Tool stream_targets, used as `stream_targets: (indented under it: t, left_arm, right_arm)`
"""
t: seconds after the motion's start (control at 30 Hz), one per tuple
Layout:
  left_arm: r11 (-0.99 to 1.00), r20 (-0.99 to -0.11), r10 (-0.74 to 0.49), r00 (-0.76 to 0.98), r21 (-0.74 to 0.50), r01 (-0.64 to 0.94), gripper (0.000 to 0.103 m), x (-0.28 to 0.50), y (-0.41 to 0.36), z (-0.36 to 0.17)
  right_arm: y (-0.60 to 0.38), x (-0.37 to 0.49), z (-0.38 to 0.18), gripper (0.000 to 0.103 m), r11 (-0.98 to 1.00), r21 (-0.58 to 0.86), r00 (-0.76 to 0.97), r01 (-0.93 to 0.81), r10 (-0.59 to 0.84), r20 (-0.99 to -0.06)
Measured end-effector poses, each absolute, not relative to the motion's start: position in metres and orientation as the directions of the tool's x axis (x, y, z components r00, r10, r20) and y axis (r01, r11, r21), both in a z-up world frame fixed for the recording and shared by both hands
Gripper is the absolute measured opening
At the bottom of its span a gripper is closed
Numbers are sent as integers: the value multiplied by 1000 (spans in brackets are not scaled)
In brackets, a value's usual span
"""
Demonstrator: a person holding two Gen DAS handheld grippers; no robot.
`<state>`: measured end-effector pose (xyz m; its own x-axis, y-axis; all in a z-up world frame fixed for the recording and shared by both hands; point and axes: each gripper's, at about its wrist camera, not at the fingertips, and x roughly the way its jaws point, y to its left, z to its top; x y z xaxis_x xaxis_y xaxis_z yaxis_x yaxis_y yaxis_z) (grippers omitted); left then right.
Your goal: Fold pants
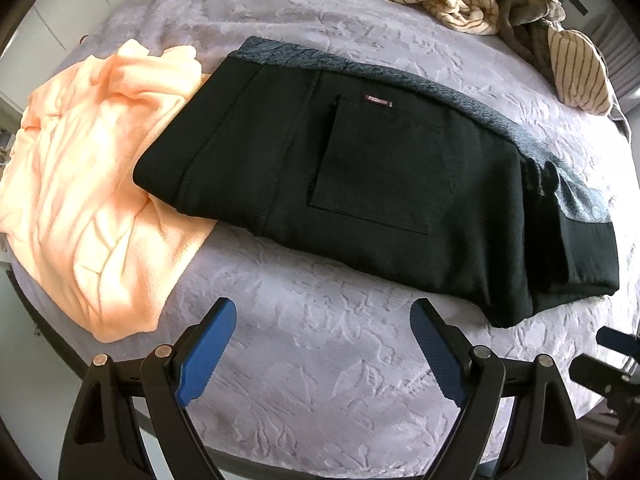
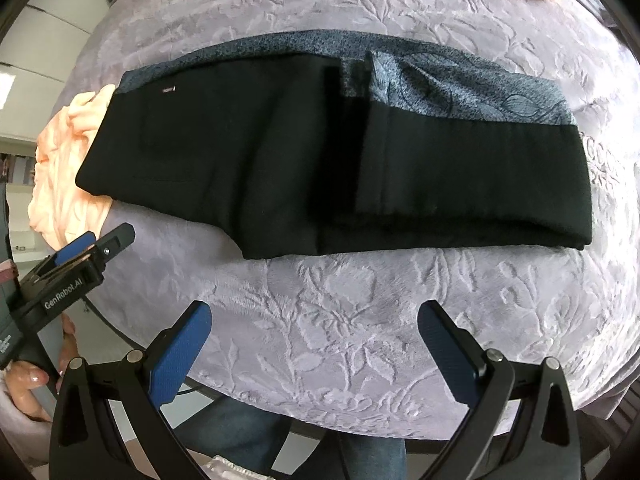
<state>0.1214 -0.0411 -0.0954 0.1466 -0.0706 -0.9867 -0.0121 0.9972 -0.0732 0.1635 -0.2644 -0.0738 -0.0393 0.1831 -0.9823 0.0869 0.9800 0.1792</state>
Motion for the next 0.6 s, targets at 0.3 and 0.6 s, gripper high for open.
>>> stream_targets:
  t: [0.3, 0.6]
  left_arm:
    - [997, -987, -56, 150, -63, -42, 90, 130, -27, -106]
    - [987, -983, -112, 146, -127, -95, 90, 141, -7, -119]
  right_arm:
    - [-257, 162, -90, 103, 976, 190, -58, 110, 197, -979]
    - [-246, 165, -97, 103, 976, 194, -69, 97, 201, -977]
